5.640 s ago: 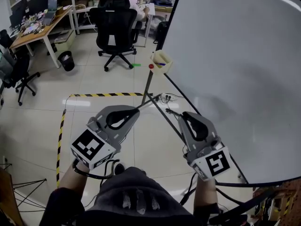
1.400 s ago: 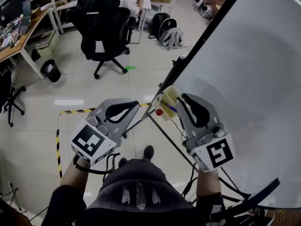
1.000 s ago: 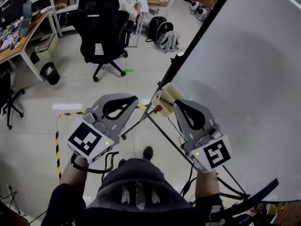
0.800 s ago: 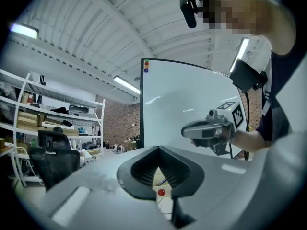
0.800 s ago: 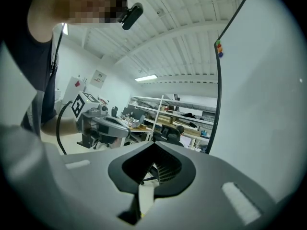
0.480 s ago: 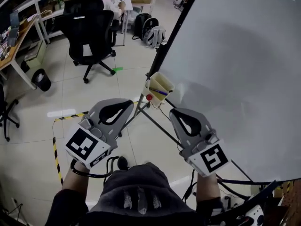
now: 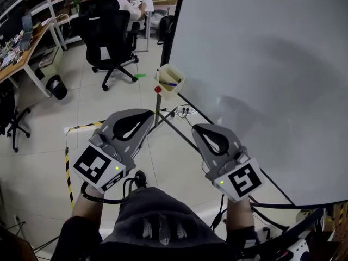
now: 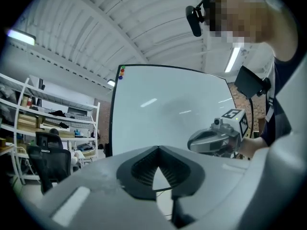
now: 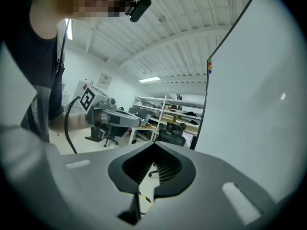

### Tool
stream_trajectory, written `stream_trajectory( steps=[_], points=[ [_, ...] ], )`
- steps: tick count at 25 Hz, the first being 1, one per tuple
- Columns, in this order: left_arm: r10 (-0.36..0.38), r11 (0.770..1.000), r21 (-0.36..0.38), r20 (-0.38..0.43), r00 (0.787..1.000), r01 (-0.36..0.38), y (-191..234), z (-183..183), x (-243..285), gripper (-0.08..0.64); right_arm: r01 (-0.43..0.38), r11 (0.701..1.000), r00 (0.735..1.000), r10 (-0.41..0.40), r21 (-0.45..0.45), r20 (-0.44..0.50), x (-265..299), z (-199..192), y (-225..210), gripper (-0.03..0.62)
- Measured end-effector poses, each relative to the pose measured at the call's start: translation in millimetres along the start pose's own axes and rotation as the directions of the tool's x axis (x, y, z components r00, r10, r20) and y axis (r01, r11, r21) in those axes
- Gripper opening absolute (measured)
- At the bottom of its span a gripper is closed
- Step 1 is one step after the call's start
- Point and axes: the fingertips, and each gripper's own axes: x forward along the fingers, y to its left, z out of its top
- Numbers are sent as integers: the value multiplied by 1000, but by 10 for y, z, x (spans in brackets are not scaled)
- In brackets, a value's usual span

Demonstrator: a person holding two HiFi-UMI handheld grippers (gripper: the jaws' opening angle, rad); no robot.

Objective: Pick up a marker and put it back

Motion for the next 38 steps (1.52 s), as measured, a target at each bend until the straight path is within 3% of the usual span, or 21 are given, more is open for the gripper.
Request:
stream_trajectory(
  steps=[10, 22, 28, 33, 38],
  points=[
    [56, 998, 8, -63, 996, -56, -1579, 16, -287, 6, -96, 995, 995, 96, 40, 8, -1290, -151, 436, 2],
    [94, 995, 41, -74, 993, -91, -2289, 237, -944, 6, -123, 991, 992, 121, 44, 38, -1846, 68, 1104, 2],
    [84, 996, 28, -85, 993, -82, -2785, 131, -1735, 6, -103, 994, 994, 102, 30, 39, -2211, 201, 1902, 2],
    [69, 996, -45, -94, 993, -73, -3249, -34, -2379, 6, -121, 993, 993, 121, 10, -10, -2613, 237, 2693, 2],
    [65, 996, -61, -74, 995, -70, -3635, 25, -2590, 6, -111, 994, 993, 110, -10, -36, -3013, 308, 2963, 2]
  ],
)
